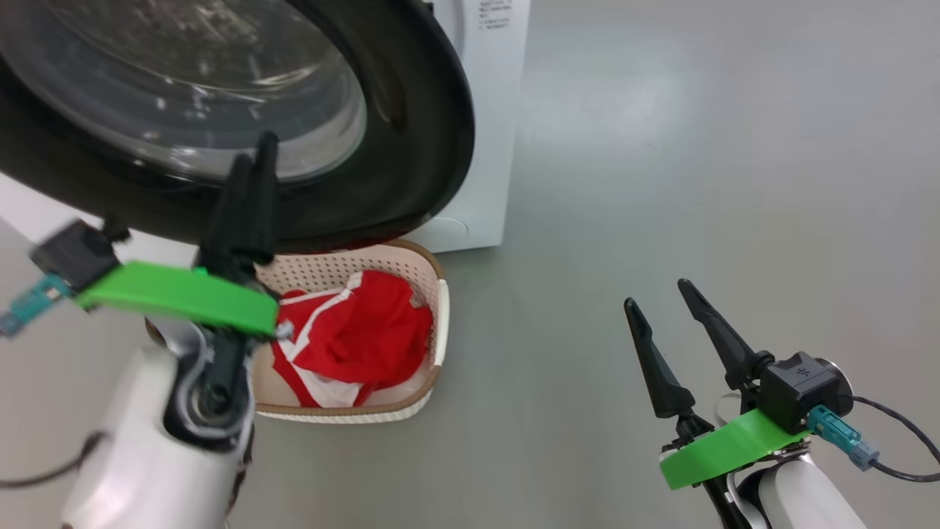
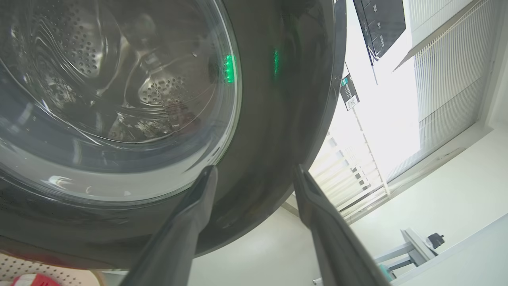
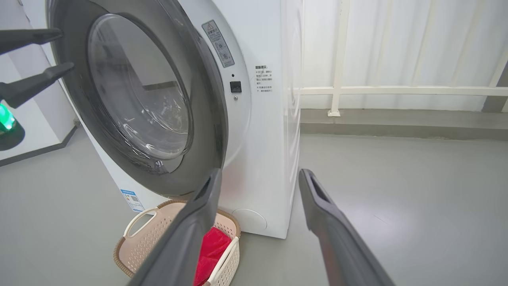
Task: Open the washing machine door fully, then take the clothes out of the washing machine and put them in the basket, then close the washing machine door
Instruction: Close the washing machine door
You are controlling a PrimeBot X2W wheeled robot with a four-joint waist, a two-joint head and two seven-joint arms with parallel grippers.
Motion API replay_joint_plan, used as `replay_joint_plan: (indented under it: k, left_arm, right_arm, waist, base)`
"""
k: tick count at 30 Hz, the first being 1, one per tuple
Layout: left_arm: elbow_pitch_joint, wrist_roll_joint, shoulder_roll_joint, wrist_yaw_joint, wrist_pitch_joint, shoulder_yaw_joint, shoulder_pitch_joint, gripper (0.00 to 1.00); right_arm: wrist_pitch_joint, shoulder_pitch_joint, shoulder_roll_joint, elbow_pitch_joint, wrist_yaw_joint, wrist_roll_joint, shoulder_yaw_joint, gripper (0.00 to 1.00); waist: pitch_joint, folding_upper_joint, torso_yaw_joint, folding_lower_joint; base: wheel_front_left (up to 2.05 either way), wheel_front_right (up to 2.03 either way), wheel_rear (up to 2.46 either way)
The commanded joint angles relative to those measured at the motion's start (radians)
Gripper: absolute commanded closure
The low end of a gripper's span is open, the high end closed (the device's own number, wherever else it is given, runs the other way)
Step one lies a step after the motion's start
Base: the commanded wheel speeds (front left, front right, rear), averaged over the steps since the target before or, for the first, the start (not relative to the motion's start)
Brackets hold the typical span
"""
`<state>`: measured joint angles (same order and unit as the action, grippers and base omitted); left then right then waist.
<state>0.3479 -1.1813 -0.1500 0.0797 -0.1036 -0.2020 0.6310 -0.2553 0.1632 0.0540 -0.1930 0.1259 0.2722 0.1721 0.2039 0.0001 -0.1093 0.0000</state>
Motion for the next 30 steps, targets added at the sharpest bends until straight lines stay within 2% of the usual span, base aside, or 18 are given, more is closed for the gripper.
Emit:
replay_joint_plan:
  k: [1, 10, 14, 17, 30]
  left_arm:
    - [-0.030, 0.059, -0.043, -0.002, -0.035, 0.000, -0.025, 0.00]
    - [-0.036, 0.378, -0.112, -0.088, -0.146, -0.111, -0.166, 0.00]
    - [-0.065, 0.474, -0.121, -0.131, -0.156, -0.105, -0.243, 0.00]
    - [-0.093, 0.520, -0.119, -0.147, -0.157, -0.091, -0.285, 0.00]
    - [-0.204, 0.707, -0.066, -0.156, -0.158, -0.007, -0.515, 0.00]
  right_arm:
    - [-0.006, -0.014, 0.001, 0.027, 0.005, -0.015, 0.008, 0.00]
    - [-0.006, -0.075, 0.000, 0.057, 0.005, -0.059, -0.058, 0.00]
    - [-0.006, -0.109, -0.001, 0.068, 0.005, -0.071, -0.088, 0.00]
    - [-0.006, -0.127, -0.001, 0.074, 0.005, -0.074, -0.106, 0.00]
    - [-0.006, -0.217, -0.003, 0.122, 0.005, -0.063, -0.174, 0.00]
  waist:
    - [-0.048, -0.0001, 0.047, 0.0000]
    - [-0.120, -0.0001, 0.089, 0.0000]
    - [-0.160, -0.0001, 0.097, 0.0000]
    - [-0.180, -0.0001, 0.101, 0.0000]
    - [-0.255, -0.0001, 0.108, 0.0000]
  base:
    - [0.00, 0.00, 0.00]
    - [0.00, 0.00, 0.00]
    - [0.00, 0.00, 0.00]
    - [0.00, 0.00, 0.00]
    - [0.00, 0.00, 0.00]
